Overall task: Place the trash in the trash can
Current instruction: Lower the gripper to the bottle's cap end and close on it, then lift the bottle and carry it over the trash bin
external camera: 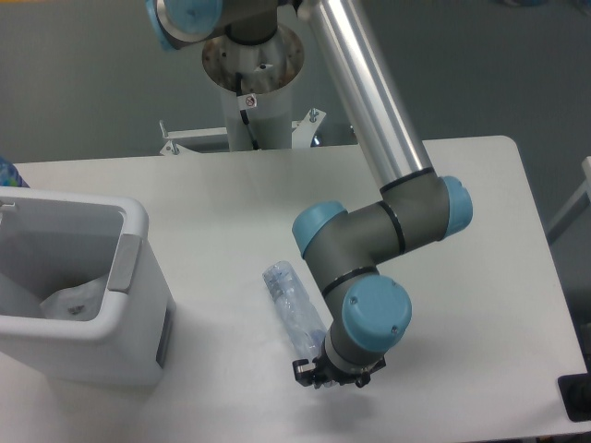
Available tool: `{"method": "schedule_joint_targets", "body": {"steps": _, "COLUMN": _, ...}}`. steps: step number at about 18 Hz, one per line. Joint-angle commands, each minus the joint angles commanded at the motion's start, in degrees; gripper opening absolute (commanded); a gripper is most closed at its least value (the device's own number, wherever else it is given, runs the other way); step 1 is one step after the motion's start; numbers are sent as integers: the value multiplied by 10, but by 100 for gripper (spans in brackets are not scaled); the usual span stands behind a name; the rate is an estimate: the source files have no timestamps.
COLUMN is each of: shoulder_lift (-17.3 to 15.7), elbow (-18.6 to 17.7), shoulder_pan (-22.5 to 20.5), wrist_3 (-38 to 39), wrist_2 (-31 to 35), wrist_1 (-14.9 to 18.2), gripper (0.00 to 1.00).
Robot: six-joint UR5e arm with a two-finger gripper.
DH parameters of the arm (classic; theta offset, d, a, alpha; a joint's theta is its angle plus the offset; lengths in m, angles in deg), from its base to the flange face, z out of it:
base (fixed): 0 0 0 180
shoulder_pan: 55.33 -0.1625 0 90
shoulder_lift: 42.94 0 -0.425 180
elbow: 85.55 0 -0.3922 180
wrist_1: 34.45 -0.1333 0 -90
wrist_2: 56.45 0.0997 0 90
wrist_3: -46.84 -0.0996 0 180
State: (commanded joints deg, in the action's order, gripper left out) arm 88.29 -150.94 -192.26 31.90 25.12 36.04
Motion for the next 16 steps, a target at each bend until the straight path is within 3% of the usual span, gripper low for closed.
{"method": "schedule_joint_targets", "body": {"steps": 4, "shoulder_lift": -24, "elbow": 1, "shoulder_pan": -10, "wrist_3": -4, "wrist_2": -18, "wrist_1": -7, "gripper": 21}}
{"method": "schedule_joint_targets", "body": {"steps": 6, "shoulder_lift": -40, "elbow": 1, "shoulder_pan": -13, "wrist_3": -13, "wrist_2": -33, "wrist_1": -27, "gripper": 21}}
{"method": "schedule_joint_targets", "body": {"steps": 11, "shoulder_lift": -87, "elbow": 1, "shoulder_pan": -36, "wrist_3": -26, "wrist_2": -130, "wrist_1": -100, "gripper": 21}}
{"method": "schedule_joint_targets", "body": {"steps": 16, "shoulder_lift": -136, "elbow": 15, "shoulder_pan": -45, "wrist_3": -11, "wrist_2": -237, "wrist_1": -127, "gripper": 21}}
